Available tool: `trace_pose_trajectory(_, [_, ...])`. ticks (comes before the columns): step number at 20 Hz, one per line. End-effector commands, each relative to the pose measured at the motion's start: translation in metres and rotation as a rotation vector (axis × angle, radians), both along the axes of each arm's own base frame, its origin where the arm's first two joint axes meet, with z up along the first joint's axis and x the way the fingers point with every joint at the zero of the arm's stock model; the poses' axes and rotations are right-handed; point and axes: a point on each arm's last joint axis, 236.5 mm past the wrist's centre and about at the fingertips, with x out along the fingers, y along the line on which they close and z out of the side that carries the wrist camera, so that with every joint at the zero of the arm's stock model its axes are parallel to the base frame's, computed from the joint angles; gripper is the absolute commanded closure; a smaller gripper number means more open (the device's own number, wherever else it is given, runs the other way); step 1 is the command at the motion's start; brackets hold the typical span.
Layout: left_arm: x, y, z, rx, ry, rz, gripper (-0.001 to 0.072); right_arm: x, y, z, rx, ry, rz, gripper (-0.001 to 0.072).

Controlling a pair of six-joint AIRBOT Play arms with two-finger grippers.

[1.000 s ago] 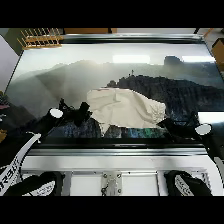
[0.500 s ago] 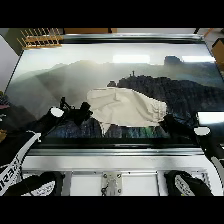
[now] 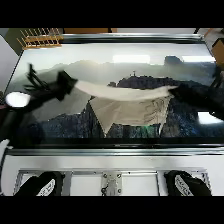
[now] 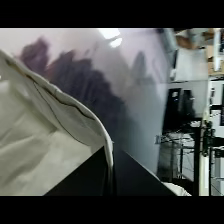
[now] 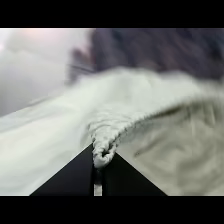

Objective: Fold the clothes and pants, and hang the long-sleeved shirts on hangers.

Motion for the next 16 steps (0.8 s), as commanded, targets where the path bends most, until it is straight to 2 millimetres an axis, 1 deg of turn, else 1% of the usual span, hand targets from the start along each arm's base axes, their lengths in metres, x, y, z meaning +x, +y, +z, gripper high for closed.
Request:
trace_pose_trajectory(1, [-0.057,0.011,0.178,0.035,-0.427,-0.002,0.0704,-0.035,0.040,0.139,-0.092,-0.248,0.194,0.0692])
trace_pose_trajectory(2, [-0.082,0.013,0.218,0.031,-0.525,0.006,0.0704,-0.048,0.047,0.170,-0.104,-0.316,0.207,0.0692])
trace_pose_trajectory(3, [-0.104,0.015,0.248,0.026,-0.604,0.013,0.0704,-0.061,0.052,0.196,-0.114,-0.380,0.214,0.0692])
trace_pose_trajectory(4, [-0.128,0.017,0.275,0.031,-0.680,0.022,0.0704,-0.076,0.059,0.221,-0.115,-0.447,0.223,0.0692])
trace_pose_trajectory(5, [-0.149,0.020,0.295,0.047,-0.742,0.031,0.0704,-0.091,0.064,0.240,-0.118,-0.500,0.229,0.0692])
trace_pose_trajectory(6, [-0.169,0.022,0.313,0.057,-0.801,0.039,0.0704,-0.107,0.068,0.255,-0.118,-0.538,0.227,0.0691])
trace_pose_trajectory(8, [-0.205,0.024,0.343,0.059,-0.894,0.047,0.0704,-0.133,0.075,0.272,-0.123,-0.593,0.222,0.0692])
trace_pose_trajectory(10, [-0.229,0.025,0.362,0.057,-0.957,0.050,0.0704,-0.156,0.080,0.283,-0.121,-0.630,0.217,0.0692])
trace_pose_trajectory(12, [-0.246,0.025,0.377,0.055,-1.001,0.051,0.0704,-0.176,0.085,0.291,-0.117,-0.660,0.212,0.0692])
trace_pose_trajectory(13, [-0.248,0.025,0.382,0.054,-1.013,0.053,0.0704,-0.183,0.086,0.294,-0.109,-0.666,0.209,0.0692])
trace_pose_trajectory(14, [-0.247,0.025,0.385,0.056,-1.017,0.052,0.0704,-0.187,0.087,0.295,-0.089,-0.660,0.204,0.0692])
trace_pose_trajectory(15, [-0.238,0.026,0.385,0.076,-1.011,0.059,0.0704,-0.188,0.088,0.294,-0.062,-0.637,0.201,0.0692])
trace_pose_trajectory(16, [-0.221,0.028,0.381,0.126,-0.991,0.073,0.0704,-0.188,0.089,0.289,-0.034,-0.599,0.200,0.0692])
